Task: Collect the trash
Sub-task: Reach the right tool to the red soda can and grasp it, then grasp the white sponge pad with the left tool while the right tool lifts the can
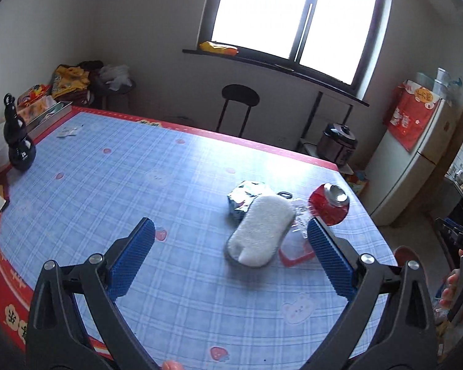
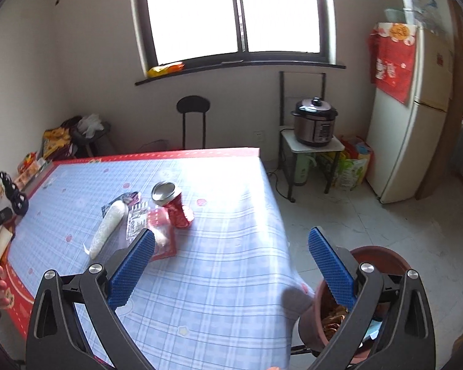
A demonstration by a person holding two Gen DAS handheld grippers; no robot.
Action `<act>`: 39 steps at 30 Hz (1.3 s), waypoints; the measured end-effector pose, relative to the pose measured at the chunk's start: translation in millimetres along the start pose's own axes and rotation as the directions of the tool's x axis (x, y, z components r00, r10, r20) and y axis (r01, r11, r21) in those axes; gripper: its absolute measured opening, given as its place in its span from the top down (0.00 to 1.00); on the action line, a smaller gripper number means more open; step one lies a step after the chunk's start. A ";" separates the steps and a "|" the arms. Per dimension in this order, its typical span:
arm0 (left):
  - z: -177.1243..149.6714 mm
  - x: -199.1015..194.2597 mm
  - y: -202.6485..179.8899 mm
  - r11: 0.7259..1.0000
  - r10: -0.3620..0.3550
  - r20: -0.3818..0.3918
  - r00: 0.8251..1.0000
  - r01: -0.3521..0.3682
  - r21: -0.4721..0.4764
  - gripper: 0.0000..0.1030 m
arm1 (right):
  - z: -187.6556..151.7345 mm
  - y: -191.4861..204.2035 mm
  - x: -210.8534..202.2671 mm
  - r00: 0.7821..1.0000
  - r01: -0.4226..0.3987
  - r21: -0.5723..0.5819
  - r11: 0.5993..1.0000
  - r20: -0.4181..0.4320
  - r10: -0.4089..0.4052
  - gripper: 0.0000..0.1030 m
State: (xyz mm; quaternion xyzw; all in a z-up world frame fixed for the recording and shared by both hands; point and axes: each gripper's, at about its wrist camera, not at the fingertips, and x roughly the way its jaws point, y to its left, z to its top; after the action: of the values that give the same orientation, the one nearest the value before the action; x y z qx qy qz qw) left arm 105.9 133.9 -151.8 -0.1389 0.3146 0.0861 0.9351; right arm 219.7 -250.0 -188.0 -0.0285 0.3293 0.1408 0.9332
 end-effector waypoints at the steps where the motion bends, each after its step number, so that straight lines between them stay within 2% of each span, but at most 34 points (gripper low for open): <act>1: -3.1 0.1 9.6 1.000 0.007 -0.004 1.000 -0.007 -0.014 0.05 | 3.0 11.8 8.8 1.000 0.008 -0.035 0.999 -0.007 -0.009 0.05; 4: -9.7 5.6 40.1 0.998 0.016 -0.012 1.000 -0.016 -0.066 0.05 | 14.3 42.1 35.4 0.999 0.029 -0.125 0.992 -0.013 -0.031 0.05; 9: -18.9 25.2 73.7 0.993 0.014 -0.048 0.999 -0.019 -0.120 0.05 | 29.7 72.6 93.1 0.998 -0.001 -0.194 0.981 -0.069 -0.013 0.05; 14: -22.7 47.0 93.7 0.992 0.036 -0.080 0.996 -0.045 -0.120 0.05 | 34.2 91.6 154.7 0.989 0.006 -0.210 0.978 -0.143 -0.036 0.05; 20: -25.1 68.9 103.2 0.995 0.018 -0.128 0.992 -0.031 -0.098 0.05 | 36.2 108.7 209.1 0.976 0.016 -0.204 0.979 -0.210 -0.059 0.05; 22: -24.1 73.6 100.2 0.997 0.012 -0.135 0.991 -0.022 -0.074 0.05 | 36.9 108.4 221.2 0.971 0.013 -0.174 0.985 -0.232 -0.054 0.08; 24: -22.9 77.7 95.5 0.999 0.001 -0.141 0.990 -0.009 -0.052 0.05 | 38.6 106.0 231.2 0.965 0.003 -0.137 0.991 -0.260 -0.039 0.20; 29: -20.4 84.1 82.1 1.000 -0.028 -0.150 0.988 0.026 -0.018 0.05 | 34.9 101.8 237.1 0.959 -0.021 -0.082 0.996 -0.285 -0.003 0.43; 37: -21.5 91.6 65.4 0.999 -0.052 -0.170 0.984 0.051 -0.007 0.05 | 37.5 97.8 205.9 0.978 -0.042 -0.069 0.997 -0.208 0.027 0.45; 39: -21.6 92.4 58.9 0.998 -0.060 -0.171 0.983 0.060 0.000 0.05 | 38.1 96.4 195.1 0.982 -0.039 -0.069 0.997 -0.188 0.025 0.49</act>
State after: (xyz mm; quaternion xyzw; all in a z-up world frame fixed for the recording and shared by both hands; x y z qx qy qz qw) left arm 151.8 189.7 -237.0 -0.1530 0.3897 0.0449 0.9070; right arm 360.7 -104.5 -275.9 -0.0702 0.4105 0.1644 0.8942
